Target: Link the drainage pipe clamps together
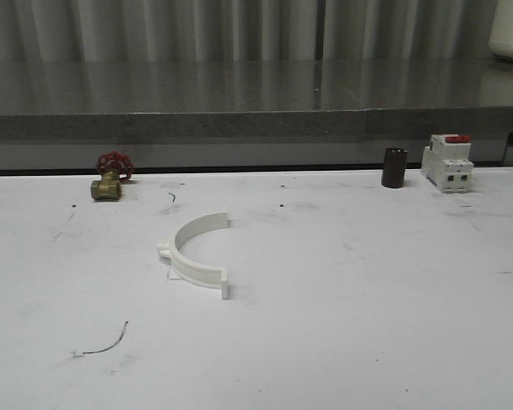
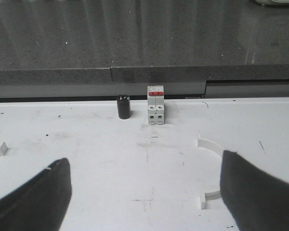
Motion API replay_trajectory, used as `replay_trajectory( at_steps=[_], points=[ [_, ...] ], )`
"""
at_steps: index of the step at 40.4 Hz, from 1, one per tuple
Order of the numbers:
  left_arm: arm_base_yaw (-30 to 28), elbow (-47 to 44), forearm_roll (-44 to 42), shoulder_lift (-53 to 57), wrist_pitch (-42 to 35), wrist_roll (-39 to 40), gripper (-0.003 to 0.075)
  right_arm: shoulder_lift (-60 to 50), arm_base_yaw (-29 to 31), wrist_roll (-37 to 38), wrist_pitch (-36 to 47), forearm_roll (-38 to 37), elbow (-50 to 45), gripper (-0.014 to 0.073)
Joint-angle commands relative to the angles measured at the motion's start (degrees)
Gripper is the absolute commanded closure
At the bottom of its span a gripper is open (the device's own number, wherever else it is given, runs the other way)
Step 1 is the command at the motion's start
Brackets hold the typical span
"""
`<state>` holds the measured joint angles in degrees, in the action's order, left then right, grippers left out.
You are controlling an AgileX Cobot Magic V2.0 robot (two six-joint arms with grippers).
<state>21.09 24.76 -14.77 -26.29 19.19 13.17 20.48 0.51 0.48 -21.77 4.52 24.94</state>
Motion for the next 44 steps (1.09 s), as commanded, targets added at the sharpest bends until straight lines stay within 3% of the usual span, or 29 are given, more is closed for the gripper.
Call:
replay_trajectory(
  at_steps=[1, 10, 44],
  points=[
    [-0.18, -1.66, -1.05, 6.13, -4.96, -0.17, 0.0741, 0.89, 0.31, -0.48, 4.43, -0.55, 2.16, -0.0051],
    [-0.18, -3.22, -1.56, 13.42, -4.64, -0.17, 0.0741, 0.89, 0.31, -0.48, 4.43, -0.55, 2.16, -0.0051],
    [-0.18, -3.22, -1.56, 13.41, -4.64, -0.17, 0.0741, 0.89, 0.31, -0.48, 5.38, -0.55, 2.16, -0.0051]
  ],
)
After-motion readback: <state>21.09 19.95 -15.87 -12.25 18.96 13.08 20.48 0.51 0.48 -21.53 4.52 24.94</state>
